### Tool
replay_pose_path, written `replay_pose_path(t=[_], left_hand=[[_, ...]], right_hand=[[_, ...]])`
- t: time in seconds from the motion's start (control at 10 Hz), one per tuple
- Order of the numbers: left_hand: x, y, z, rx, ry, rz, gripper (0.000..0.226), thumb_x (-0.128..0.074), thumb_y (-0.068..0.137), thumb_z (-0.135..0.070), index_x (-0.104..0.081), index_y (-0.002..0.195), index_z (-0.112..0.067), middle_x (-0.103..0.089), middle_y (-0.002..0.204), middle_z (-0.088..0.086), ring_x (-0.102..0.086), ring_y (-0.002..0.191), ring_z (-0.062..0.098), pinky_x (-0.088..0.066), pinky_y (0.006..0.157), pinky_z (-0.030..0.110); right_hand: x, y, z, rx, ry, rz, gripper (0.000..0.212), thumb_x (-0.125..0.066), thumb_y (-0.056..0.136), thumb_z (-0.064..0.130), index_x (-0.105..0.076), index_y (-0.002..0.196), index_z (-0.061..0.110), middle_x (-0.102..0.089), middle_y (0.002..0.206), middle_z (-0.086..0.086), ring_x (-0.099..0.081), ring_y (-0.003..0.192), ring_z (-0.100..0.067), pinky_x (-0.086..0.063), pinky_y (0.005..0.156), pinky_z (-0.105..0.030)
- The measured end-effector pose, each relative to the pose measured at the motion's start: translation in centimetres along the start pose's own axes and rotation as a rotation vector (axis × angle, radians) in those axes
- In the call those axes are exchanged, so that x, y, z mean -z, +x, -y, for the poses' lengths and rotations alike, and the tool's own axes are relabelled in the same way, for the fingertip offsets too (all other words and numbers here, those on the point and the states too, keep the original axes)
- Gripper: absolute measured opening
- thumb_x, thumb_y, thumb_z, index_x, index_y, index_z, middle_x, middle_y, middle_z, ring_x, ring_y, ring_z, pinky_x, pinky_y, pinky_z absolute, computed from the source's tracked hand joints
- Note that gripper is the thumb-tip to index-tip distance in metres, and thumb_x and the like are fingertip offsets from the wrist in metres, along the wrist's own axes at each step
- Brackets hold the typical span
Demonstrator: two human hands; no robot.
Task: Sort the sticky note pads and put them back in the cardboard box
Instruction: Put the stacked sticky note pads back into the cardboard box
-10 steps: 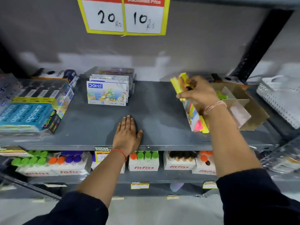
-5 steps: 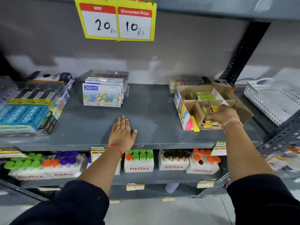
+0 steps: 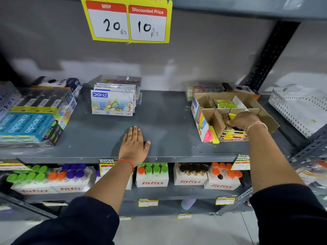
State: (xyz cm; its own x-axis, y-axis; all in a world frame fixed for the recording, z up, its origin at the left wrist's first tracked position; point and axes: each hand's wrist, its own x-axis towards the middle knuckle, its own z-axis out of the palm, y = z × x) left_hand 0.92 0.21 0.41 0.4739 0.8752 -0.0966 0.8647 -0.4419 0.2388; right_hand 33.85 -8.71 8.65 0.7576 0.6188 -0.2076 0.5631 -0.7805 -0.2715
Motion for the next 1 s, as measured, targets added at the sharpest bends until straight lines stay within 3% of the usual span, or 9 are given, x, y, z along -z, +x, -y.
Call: replay_pose_path(t=[0.1, 0.2, 0.3, 0.5, 0.8, 1.0], left_hand=[[0.0, -0.1, 0.0, 0.000, 0.008, 0.006, 0.062, -0.021, 0.098, -0.035, 0.000, 0.144, 0.000, 0.002, 0.158, 0.016, 0.004, 0.147, 0.025, 0.000, 0.120, 0.035], [0.1, -0.1, 0.0, -0.003, 0.007, 0.008, 0.062, -0.020, 0.098, -0.035, 0.000, 0.144, 0.000, 0.003, 0.158, 0.016, 0.004, 0.147, 0.025, 0.001, 0.120, 0.035], [0.1, 0.0, 0.0, -0.005, 0.008, 0.010, 0.062, -0.020, 0.098, -0.035, 0.000, 0.144, 0.000, 0.003, 0.158, 0.016, 0.004, 0.147, 0.025, 0.001, 0.120, 0.035], [0.0, 0.0, 0.1, -0.003, 0.007, 0.016, 0.062, -0.020, 0.098, -0.036, 0.001, 0.144, 0.000, 0.004, 0.158, 0.015, 0.005, 0.147, 0.025, 0.001, 0.120, 0.035], [0.1, 0.0, 0.0, 0.000, -0.016, 0.013, 0.062, -0.022, 0.098, -0.035, -0.001, 0.144, 0.000, 0.003, 0.158, 0.015, 0.004, 0.147, 0.025, 0.001, 0.120, 0.036], [-0.1, 0.0, 0.1, -0.005, -0.025, 0.002, 0.062, -0.023, 0.097, -0.035, -0.002, 0.144, 0.000, 0.002, 0.158, 0.016, 0.004, 0.147, 0.025, 0.001, 0.120, 0.036]], right_hand=[[0.2, -0.1, -0.1, 0.027, -0.053, 0.014, 0.018, -0.059, 0.087, 0.024, -0.062, 0.087, 0.006, -0.064, 0.109, -0.015, -0.055, 0.094, -0.030, -0.043, 0.078, -0.033], [0.3, -0.2, -0.4, 0.038, 0.005, 0.034, 0.034, -0.058, 0.088, 0.012, -0.058, 0.121, 0.002, -0.057, 0.129, -0.017, -0.052, 0.120, -0.034, -0.042, 0.099, -0.036], [0.2, -0.1, -1.0, 0.028, 0.091, 0.042, 0.041, -0.064, 0.085, 0.009, -0.056, 0.125, 0.006, -0.053, 0.135, -0.015, -0.047, 0.126, -0.034, -0.042, 0.106, -0.042], [-0.1, -0.2, -1.3, 0.059, 0.084, -0.004, 0.041, -0.070, 0.081, 0.011, -0.059, 0.120, 0.009, -0.054, 0.134, -0.013, -0.050, 0.121, -0.032, -0.046, 0.102, -0.044], [-0.5, -0.3, -1.7, 0.051, 0.142, -0.034, 0.040, -0.069, 0.082, 0.013, -0.059, 0.120, 0.012, -0.053, 0.134, -0.010, -0.055, 0.111, -0.030, -0.045, 0.097, -0.037], [-0.6, -0.2, -1.8, 0.035, 0.169, -0.026, 0.039, -0.069, 0.082, 0.011, -0.059, 0.120, 0.012, -0.053, 0.134, -0.012, -0.054, 0.114, -0.030, -0.046, 0.096, -0.036]])
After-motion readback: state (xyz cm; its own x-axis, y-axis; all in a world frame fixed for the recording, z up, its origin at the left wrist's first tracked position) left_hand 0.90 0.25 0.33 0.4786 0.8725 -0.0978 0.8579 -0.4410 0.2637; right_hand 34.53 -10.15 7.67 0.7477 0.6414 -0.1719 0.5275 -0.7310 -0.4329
